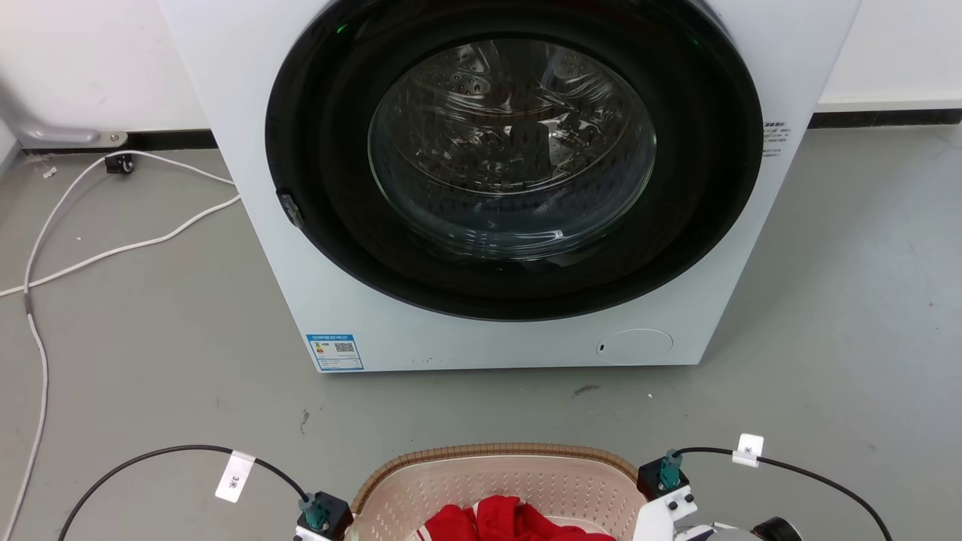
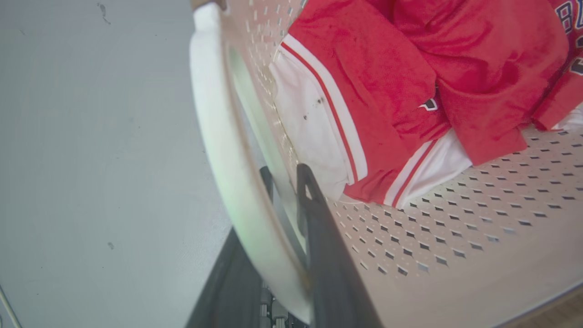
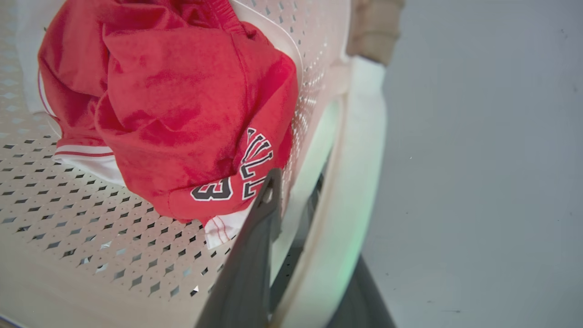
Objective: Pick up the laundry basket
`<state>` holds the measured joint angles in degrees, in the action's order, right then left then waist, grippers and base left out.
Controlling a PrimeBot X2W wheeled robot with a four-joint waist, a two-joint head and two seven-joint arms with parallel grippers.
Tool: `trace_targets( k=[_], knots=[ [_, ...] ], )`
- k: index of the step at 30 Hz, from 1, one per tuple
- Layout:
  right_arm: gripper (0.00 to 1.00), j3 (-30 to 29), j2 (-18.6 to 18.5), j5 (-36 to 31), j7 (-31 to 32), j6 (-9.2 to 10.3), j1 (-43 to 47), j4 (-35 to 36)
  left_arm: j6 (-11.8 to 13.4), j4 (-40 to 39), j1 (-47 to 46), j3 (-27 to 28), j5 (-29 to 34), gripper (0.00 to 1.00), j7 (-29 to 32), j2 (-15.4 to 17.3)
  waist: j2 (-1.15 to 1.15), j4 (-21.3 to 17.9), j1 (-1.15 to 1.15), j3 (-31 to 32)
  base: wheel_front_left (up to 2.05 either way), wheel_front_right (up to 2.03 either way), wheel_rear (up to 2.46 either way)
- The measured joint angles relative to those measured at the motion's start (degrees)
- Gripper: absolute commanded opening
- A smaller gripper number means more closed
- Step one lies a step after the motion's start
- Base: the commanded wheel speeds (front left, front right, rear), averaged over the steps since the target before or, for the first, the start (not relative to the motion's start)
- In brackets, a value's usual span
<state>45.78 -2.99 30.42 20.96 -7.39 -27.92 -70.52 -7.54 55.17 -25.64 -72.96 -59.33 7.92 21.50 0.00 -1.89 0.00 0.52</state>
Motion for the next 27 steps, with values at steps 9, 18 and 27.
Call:
trace_targets(
  k=[9, 18, 27],
  knots=[
    [0.00, 1.01, -0.02, 1.21, -0.25, -0.01, -0.32, -0.46, 0.00, 0.10, -0.20, -0.10, -0.25, 0.00, 0.34, -0.02, 0.00, 0.03, 0.00, 0.08, 0.00, 0.00, 0.00],
    [0.00, 1.97, -0.03, 1.93, -0.33, -0.01, -0.36, -0.71, 0.00, -0.04, -0.21, -0.15, -0.26, 0.00, 0.76, 0.00, 0.00, 0.08, 0.00, -0.01, 0.00, 0.00, 0.00],
    [0.00, 2.82, -0.08, 2.89, -0.49, -0.01, -0.58, -1.00, 0.00, -0.23, -0.21, -0.18, -0.42, 0.00, 1.01, 0.07, 0.00, 0.12, 0.00, -0.13, 0.00, 0.00, 0.00]
  ],
)
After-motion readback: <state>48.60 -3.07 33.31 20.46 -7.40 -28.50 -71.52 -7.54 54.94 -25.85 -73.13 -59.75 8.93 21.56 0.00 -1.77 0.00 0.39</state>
